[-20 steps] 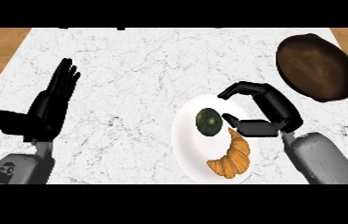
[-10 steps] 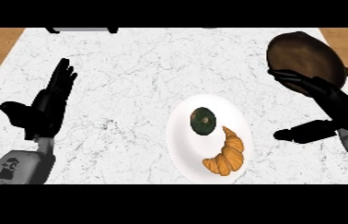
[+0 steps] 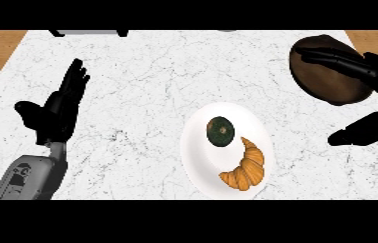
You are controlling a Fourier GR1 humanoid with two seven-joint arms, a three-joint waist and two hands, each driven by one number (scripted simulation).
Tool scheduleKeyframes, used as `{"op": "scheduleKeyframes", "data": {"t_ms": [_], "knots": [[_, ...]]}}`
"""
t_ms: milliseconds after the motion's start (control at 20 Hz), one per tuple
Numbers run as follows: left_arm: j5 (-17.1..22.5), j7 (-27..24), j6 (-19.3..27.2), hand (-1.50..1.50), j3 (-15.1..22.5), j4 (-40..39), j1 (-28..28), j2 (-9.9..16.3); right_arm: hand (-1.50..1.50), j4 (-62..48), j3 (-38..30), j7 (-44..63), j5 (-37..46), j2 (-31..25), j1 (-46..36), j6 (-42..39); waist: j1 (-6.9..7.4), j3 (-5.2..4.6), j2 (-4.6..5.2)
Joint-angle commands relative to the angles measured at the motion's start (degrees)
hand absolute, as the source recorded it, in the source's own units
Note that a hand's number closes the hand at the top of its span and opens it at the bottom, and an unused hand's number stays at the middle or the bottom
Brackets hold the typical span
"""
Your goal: Pick the squash from the plate and place it in the pan
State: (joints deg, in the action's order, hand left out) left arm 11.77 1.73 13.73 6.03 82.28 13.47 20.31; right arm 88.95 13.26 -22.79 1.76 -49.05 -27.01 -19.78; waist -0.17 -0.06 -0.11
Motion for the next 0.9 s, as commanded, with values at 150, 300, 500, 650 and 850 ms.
{"op": "scheduleKeyframes", "data": {"t_ms": [150, 300, 500, 650, 850], "knots": [[-0.98, 2.71, -1.02, 0.0, -0.88, 2.31, 0.34, -0.8, -1.5, 10.07, 1.46, 12.48, 6.62, 5.85, -3.14, 0.32, 0.27, 0.03, 0.02], [-1.29, -2.1, -3.32, 0.0, -2.92, -3.52, 1.08, -1.22, -1.5, 7.98, 1.78, 16.93, 4.98, 10.14, -8.33, -4.51, 0.37, 0.01, 0.15], [-1.87, 2.22, -2.45, 0.0, -3.49, -1.52, 3.2, -1.12, -1.5, 9.96, 4.31, 21.53, 4.05, 14.21, -9.22, -8.46, 0.3, 0.03, 0.11], [-2.84, 0.72, -2.76, 0.0, -2.49, 3.92, -4.05, -1.33, -1.5, 17.63, 5.68, 21.86, 4.57, 15.01, -2.48, -8.98, 0.33, 0.05, -0.09], [-4.22, 0.72, -2.32, 0.0, -3.42, -0.09, 0.49, -3.41, -1.5, 17.5, 7.47, 25.7, 11.96, 17.67, -0.85, -9.13, 0.08, 0.04, 0.06]]}}
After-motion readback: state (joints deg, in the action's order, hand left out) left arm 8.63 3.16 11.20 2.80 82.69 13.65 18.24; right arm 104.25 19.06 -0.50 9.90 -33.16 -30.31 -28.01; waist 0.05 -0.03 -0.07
